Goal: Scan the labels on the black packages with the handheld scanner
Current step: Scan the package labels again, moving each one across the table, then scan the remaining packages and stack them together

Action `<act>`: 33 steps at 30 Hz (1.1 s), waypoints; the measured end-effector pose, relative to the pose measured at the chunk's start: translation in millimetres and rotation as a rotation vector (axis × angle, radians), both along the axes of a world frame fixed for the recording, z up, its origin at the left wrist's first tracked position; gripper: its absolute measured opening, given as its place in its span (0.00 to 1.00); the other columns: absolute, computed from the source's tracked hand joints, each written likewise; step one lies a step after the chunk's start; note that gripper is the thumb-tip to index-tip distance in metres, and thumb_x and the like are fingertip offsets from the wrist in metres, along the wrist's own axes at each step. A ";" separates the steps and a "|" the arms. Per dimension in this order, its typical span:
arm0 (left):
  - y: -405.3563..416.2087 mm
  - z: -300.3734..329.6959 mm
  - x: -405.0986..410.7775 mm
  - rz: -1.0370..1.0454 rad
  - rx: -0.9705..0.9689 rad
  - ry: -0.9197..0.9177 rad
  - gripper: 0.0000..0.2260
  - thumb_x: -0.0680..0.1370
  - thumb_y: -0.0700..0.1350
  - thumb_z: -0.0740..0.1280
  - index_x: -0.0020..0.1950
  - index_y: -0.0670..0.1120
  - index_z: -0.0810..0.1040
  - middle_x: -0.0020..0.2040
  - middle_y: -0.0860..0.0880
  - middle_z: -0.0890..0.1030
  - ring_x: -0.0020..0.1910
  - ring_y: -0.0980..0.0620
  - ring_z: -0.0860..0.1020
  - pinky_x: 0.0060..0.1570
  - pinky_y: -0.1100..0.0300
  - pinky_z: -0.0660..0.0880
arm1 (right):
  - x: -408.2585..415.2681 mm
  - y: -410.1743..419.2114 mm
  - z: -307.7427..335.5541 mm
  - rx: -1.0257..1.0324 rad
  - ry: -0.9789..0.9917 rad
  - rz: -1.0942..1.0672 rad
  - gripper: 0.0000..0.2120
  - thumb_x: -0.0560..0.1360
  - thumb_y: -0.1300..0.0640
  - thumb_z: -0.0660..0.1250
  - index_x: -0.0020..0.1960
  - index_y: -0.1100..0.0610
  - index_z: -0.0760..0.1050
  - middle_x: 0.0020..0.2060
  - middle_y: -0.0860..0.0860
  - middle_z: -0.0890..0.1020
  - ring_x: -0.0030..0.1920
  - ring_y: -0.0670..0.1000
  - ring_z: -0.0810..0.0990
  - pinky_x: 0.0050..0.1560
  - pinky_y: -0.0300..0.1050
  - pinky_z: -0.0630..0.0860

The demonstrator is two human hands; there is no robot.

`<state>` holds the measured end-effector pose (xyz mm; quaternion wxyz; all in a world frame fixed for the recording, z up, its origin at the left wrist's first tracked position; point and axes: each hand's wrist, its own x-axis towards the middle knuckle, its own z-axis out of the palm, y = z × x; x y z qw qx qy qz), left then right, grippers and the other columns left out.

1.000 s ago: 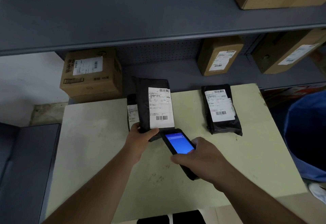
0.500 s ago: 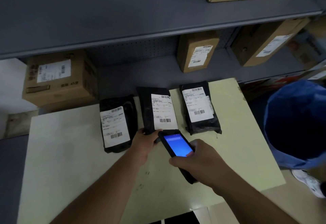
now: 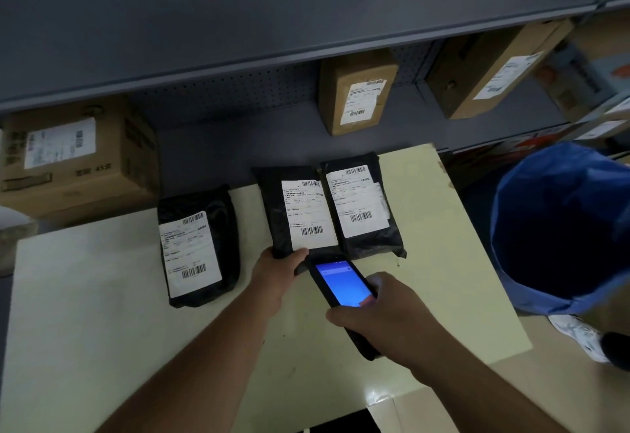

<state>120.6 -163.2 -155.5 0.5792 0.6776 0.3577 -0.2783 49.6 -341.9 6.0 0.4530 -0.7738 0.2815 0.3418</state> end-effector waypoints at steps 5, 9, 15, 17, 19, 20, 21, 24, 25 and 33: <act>-3.7 -17.9 4.7 -0.032 0.054 -0.060 0.41 0.56 0.61 0.77 0.68 0.56 0.75 0.56 0.54 0.85 0.55 0.47 0.85 0.58 0.46 0.83 | -0.5 -7.3 -1.6 -0.001 0.006 -0.011 0.22 0.65 0.46 0.79 0.53 0.53 0.75 0.35 0.47 0.78 0.27 0.47 0.73 0.33 0.41 0.72; -8.0 -21.7 7.0 -0.085 0.060 -0.055 0.37 0.56 0.63 0.74 0.65 0.58 0.78 0.57 0.55 0.86 0.55 0.48 0.85 0.60 0.47 0.83 | -2.3 -9.8 -2.1 0.010 -0.011 -0.024 0.21 0.66 0.47 0.79 0.52 0.54 0.75 0.33 0.46 0.76 0.23 0.45 0.70 0.31 0.40 0.71; -9.2 7.9 -0.9 -0.179 0.147 -0.093 0.25 0.71 0.56 0.74 0.68 0.56 0.76 0.59 0.54 0.85 0.55 0.49 0.85 0.60 0.49 0.81 | -4.3 -4.7 -2.3 -0.003 -0.012 -0.001 0.20 0.68 0.49 0.79 0.51 0.55 0.74 0.32 0.46 0.74 0.20 0.44 0.69 0.22 0.33 0.67; -3.2 10.3 -1.4 -0.180 0.160 -0.108 0.30 0.75 0.53 0.75 0.75 0.53 0.71 0.64 0.51 0.83 0.57 0.48 0.84 0.60 0.49 0.82 | -4.4 1.7 -1.6 -0.008 -0.012 0.014 0.21 0.67 0.49 0.79 0.52 0.56 0.75 0.33 0.46 0.74 0.21 0.44 0.69 0.23 0.33 0.67; 6.2 14.1 -0.7 -0.204 0.194 -0.119 0.37 0.75 0.52 0.76 0.81 0.51 0.64 0.71 0.48 0.78 0.59 0.46 0.82 0.58 0.49 0.83 | -4.1 10.0 -1.2 -0.015 -0.010 0.034 0.21 0.67 0.48 0.79 0.53 0.56 0.75 0.32 0.46 0.74 0.22 0.44 0.69 0.24 0.34 0.68; 11.1 14.9 0.1 -0.227 0.220 -0.136 0.38 0.76 0.52 0.76 0.82 0.51 0.63 0.73 0.46 0.76 0.57 0.48 0.81 0.53 0.51 0.83 | -3.5 14.1 -1.0 -0.019 -0.010 0.042 0.21 0.67 0.48 0.79 0.53 0.56 0.75 0.33 0.46 0.75 0.22 0.45 0.69 0.25 0.35 0.68; 16.7 17.5 -0.3 -0.252 0.249 -0.157 0.36 0.77 0.51 0.75 0.82 0.50 0.63 0.73 0.46 0.75 0.54 0.51 0.80 0.47 0.55 0.82 | -3.1 18.9 -0.6 -0.018 -0.008 0.051 0.22 0.66 0.48 0.79 0.53 0.56 0.76 0.33 0.47 0.75 0.23 0.45 0.70 0.26 0.37 0.69; 34.5 25.2 -4.6 -0.308 0.338 -0.236 0.31 0.78 0.50 0.73 0.80 0.50 0.66 0.72 0.48 0.75 0.61 0.49 0.79 0.57 0.54 0.79 | -2.4 34.7 0.8 -0.002 -0.008 0.064 0.21 0.66 0.49 0.79 0.52 0.55 0.75 0.31 0.46 0.75 0.21 0.44 0.70 0.24 0.35 0.69; 41.9 27.2 -6.9 -0.310 0.370 -0.255 0.31 0.78 0.51 0.72 0.80 0.51 0.66 0.74 0.47 0.74 0.67 0.48 0.77 0.65 0.53 0.76 | -2.1 41.3 1.0 -0.003 -0.012 0.074 0.20 0.67 0.50 0.80 0.51 0.56 0.74 0.31 0.45 0.74 0.21 0.43 0.69 0.23 0.34 0.68; 110.0 34.6 -27.5 -0.099 0.622 -0.346 0.30 0.77 0.49 0.73 0.77 0.46 0.71 0.71 0.43 0.74 0.70 0.42 0.74 0.68 0.49 0.73 | -7.2 90.7 1.1 -0.006 -0.017 0.170 0.21 0.67 0.49 0.80 0.54 0.55 0.76 0.35 0.47 0.78 0.23 0.43 0.72 0.22 0.33 0.69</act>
